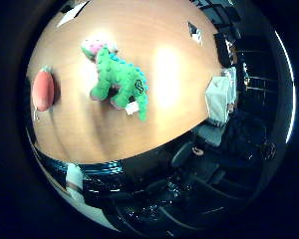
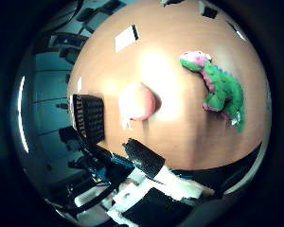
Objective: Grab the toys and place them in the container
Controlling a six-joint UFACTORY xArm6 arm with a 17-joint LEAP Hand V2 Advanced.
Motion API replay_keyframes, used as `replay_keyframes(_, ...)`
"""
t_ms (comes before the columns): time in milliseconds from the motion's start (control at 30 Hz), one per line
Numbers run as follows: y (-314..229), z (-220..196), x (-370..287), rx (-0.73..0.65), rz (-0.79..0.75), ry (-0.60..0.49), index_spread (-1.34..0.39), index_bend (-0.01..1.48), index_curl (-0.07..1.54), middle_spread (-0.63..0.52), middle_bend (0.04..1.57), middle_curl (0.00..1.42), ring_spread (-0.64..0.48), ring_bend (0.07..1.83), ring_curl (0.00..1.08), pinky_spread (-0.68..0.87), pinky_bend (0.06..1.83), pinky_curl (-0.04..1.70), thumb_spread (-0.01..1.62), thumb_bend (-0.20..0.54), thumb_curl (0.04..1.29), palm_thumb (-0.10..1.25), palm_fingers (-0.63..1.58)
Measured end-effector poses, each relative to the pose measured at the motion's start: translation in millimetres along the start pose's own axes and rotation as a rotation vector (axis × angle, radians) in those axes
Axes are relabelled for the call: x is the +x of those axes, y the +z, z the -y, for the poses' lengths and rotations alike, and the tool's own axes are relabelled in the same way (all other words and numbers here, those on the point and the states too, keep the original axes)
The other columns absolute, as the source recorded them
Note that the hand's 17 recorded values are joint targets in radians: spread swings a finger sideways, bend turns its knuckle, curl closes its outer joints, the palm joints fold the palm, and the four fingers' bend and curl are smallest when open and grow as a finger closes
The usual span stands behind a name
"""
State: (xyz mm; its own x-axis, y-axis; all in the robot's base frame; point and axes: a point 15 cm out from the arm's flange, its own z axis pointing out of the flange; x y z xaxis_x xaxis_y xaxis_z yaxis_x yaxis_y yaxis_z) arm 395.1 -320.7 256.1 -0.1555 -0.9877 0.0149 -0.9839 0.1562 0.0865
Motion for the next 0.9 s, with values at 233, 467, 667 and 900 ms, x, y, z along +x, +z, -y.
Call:
replay_keyframes(233, 56.3, -1.6, 35.3, -0.055, 0.001, 0.054, -0.30, 0.16, 0.28, -0.02, 0.24, 0.36, 0.08, 0.30, 0.26, 0.35, 0.32, 0.29, 1.07, -0.024, 0.26, 0.36, 0.24)
replay_keyframes(467, 98.5, 2.2, 67.0, -0.100, -0.016, 0.100, -0.28, 0.16, 0.28, -0.01, 0.25, 0.36, 0.08, 0.31, 0.26, 0.36, 0.31, 0.29, 1.06, -0.025, 0.26, 0.36, 0.25)
replay_keyframes(667, 122.9, -0.7, 93.0, -0.143, -0.039, 0.138, -0.24, 0.16, 0.28, 0.01, 0.25, 0.36, 0.08, 0.32, 0.26, 0.34, 0.32, 0.29, 1.05, -0.025, 0.26, 0.35, 0.28)
replay_keyframes(900, 126.9, 0.0, 95.2, -0.153, -0.050, 0.135, -0.24, 0.17, 0.28, -0.07, 0.35, 0.39, -0.02, 0.48, 0.29, 0.25, 0.29, 0.27, 1.04, -0.015, 0.28, 0.42, 0.50)
